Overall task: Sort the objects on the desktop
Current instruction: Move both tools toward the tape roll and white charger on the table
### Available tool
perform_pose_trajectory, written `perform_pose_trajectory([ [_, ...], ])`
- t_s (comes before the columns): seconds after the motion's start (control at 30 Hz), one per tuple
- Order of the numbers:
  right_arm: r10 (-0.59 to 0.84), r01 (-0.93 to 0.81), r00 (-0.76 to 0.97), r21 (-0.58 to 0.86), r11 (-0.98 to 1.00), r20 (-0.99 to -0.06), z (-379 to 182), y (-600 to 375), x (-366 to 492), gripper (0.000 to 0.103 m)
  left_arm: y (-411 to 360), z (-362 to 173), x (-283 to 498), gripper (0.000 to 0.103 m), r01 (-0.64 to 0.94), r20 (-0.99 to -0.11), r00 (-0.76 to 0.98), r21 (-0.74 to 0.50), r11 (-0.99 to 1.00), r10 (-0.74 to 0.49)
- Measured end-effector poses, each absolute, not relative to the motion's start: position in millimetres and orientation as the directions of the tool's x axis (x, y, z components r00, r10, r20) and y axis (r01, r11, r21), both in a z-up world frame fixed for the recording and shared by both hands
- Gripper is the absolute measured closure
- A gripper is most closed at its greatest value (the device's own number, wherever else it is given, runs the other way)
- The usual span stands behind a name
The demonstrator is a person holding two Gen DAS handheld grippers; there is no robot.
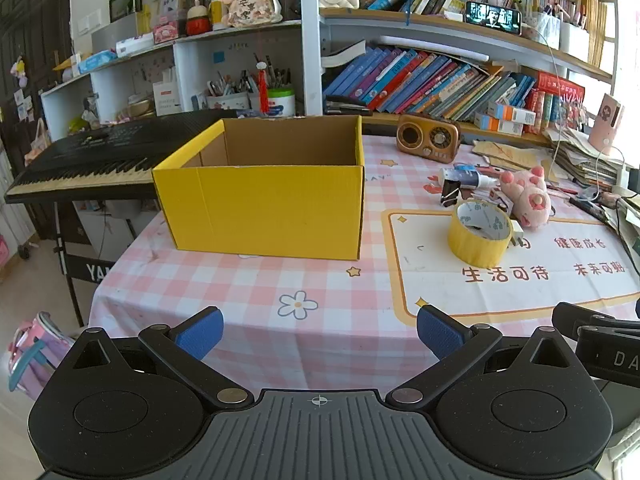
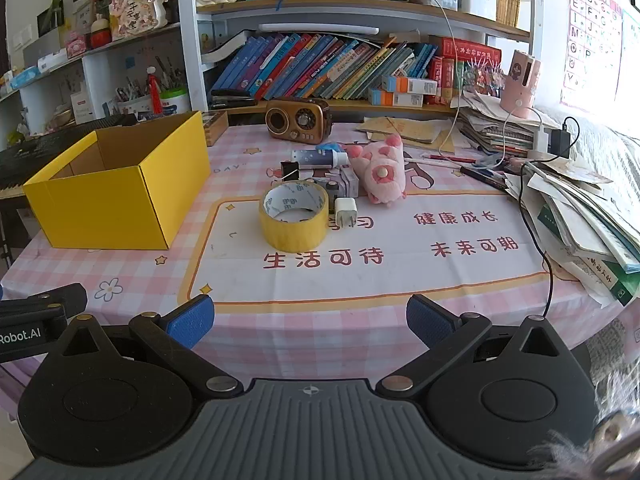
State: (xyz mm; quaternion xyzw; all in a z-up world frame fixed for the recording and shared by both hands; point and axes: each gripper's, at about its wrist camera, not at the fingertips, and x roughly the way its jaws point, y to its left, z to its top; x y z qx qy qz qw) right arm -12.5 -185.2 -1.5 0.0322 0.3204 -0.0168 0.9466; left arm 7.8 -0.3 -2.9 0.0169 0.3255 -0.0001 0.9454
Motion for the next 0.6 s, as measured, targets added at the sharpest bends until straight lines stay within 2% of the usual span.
perform_pose_trajectory([
  [0.6,-0.013,0.052,0.794,0.046,0.998,-0.608,-2.6,-184.6,-11.1,0.000,-0.3,-4.8,9.7,0.000,0.013,-0.618,0.786,0.049,0.999,0.020],
])
